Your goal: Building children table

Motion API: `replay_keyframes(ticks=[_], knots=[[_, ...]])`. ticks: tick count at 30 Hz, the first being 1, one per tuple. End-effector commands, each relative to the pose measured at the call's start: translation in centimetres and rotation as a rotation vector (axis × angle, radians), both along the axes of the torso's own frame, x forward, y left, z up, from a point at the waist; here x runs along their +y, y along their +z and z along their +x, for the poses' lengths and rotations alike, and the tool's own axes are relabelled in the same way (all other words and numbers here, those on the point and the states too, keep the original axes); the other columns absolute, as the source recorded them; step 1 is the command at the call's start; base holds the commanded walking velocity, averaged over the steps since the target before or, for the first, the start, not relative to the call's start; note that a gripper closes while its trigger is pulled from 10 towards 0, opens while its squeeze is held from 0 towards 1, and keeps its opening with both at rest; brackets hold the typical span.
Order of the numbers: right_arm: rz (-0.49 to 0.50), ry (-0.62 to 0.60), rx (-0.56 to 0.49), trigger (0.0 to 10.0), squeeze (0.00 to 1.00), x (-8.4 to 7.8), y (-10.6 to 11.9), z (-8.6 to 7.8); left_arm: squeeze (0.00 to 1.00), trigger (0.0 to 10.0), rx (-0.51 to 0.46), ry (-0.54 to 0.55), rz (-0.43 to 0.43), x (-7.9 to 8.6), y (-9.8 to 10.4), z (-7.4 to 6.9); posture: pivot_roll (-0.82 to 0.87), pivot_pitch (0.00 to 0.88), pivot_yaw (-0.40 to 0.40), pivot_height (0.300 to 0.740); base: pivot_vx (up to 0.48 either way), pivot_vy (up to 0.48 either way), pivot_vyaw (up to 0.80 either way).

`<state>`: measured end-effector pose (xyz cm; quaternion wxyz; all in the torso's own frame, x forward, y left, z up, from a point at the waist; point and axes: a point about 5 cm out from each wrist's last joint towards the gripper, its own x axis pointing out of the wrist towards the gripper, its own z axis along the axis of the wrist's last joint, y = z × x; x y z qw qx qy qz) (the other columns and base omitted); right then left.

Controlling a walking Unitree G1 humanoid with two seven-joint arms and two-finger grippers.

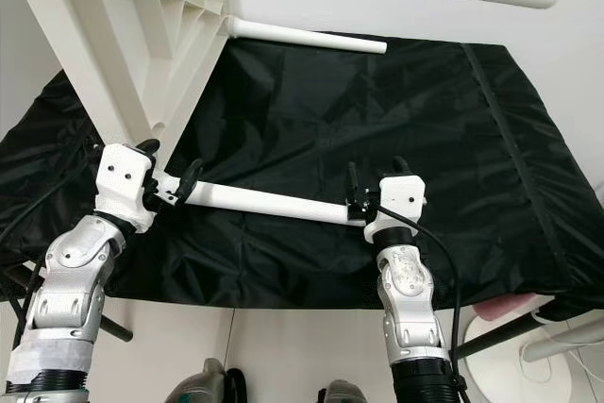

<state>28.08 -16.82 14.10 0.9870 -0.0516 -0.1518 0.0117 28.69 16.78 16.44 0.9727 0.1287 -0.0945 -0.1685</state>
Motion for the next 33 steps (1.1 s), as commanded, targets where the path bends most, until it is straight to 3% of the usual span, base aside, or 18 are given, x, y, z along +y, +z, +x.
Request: replay_keyframes(ticks=[1, 15, 21, 30, 33], knots=[[0.004, -0.012, 0.0, 10.0, 0.0, -0.1, 0.1, 0.1, 0.0, 10.0, -0.001, 0.083, -0.031, 0.4, -0.3, -0.3, 0.0, 0.093, 0.023, 0.74, 0.0, 0.0, 0.0], [0.018, -0.039, -0.006, 10.0, 0.0, -0.3, 0.2, 0.2, 0.0, 10.0, -0.004, 0.014, -0.015, -0.8, -0.4, -1.2, 0.01, 0.104, 0.018, 0.74, 0.0, 0.0, 0.0], [0.017, -0.054, -0.006, 10.0, 0.0, -0.3, 0.1, 0.0, 0.0, 10.0, 0.001, 0.023, -0.009, -1.0, -0.7, -1.5, 0.01, 0.116, 0.016, 0.74, 0.0, -0.249, 0.0], [-0.002, -0.062, -0.014, 10.0, 0.0, -0.3, 0.3, -0.1, 0.0, 10.0, 0.066, 0.045, -0.088, -0.9, -0.9, -2.2, 0.01, 0.123, 0.017, 0.74, 0.0, 0.0, 0.0], [-0.026, -0.07, -0.028, 10.0, 0.0, -0.4, 0.5, -0.1, 0.0, 10.0, 0.112, -0.003, -0.139, -1.2, -1.1, -2.8, 0.01, 0.125, 0.016, 0.74, 0.0, 0.0, 0.0]])
